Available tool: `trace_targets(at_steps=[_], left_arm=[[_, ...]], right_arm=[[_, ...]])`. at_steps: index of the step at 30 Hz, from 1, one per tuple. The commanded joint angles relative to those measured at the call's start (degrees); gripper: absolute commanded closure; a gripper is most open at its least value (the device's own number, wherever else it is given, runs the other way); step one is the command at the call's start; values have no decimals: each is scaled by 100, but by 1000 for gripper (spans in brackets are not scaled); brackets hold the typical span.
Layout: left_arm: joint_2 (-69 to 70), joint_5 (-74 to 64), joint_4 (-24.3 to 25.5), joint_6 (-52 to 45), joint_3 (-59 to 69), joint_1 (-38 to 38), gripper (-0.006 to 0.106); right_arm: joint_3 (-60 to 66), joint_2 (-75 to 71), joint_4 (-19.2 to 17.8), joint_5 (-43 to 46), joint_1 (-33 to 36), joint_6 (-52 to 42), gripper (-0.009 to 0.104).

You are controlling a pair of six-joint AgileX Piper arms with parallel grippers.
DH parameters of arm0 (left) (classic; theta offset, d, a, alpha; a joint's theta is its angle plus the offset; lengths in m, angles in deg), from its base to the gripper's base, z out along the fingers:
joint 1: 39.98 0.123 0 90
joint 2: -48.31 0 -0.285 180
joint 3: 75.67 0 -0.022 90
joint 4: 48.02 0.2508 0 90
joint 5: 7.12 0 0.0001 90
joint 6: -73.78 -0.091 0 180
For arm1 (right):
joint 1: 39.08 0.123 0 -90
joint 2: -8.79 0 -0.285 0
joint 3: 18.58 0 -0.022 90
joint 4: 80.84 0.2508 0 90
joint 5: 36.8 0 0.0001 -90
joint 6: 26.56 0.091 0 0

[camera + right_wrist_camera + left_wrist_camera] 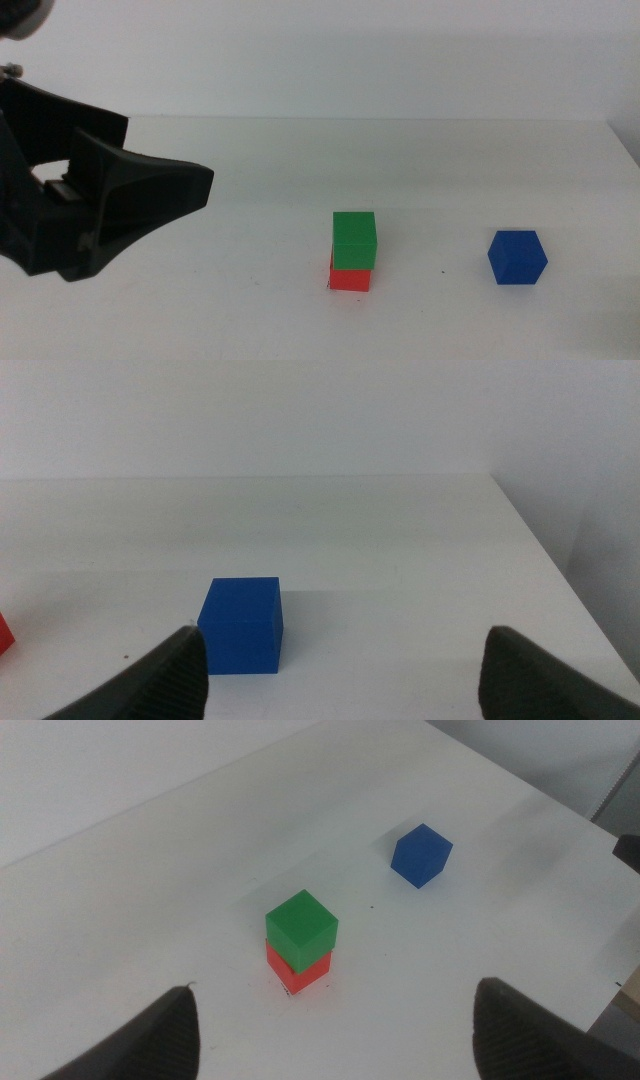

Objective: Stack red cubes first, then green, then blue cubes in a specific spot.

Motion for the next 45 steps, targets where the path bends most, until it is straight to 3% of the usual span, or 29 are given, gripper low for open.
trace_targets(at_steps=[1,4,8,13,17,23,27,29,32,34,36,37,40,42,45], left_arm=[[20,85,-22,-13,1,20,7],[20,85,-8,-13,1,20,7],[20,85,-8,-13,1,20,7],[20,85,-8,-13,1,20,7],[34,85,1,-13,1,20,7],[61,85,1,-13,1,20,7],[73,85,1,-13,1,20,7],[73,85,1,-13,1,20,7],[73,85,1,-13,1,20,7],[73,85,1,-13,1,20,7],[73,85,1,-13,1,20,7],[73,85,1,-13,1,20,7],[73,85,1,-13,1,20,7],[73,85,1,-13,1,20,7],[73,85,1,-13,1,20,7]], right_arm=[[23,-27,-60,27,-42,-45,2],[23,-27,-14,391,-40,-8,2],[13,-27,427,1490,-40,485,2],[-1859,1423,536,-392,-40,605,2],[-3385,3165,525,-2375,-40,-157,2],[-4109,4955,892,-2471,-40,14,2],[-4109,5916,1816,-2284,-29,-311,2],[-4138,6329,1933,-2273,25,-835,2],[-4444,7051,1802,-2215,170,-719,2],[-4820,7559,1417,-2350,363,-276,2],[-5174,8001,789,-2524,619,228,2],[-5502,8425,200,-2656,888,698,2],[-5929,9094,-552,-2783,1252,1323,2],[-6173,9500,-792,-2852,1359,1536,2],[-6444,9983,-784,-2861,1368,1546,2]])
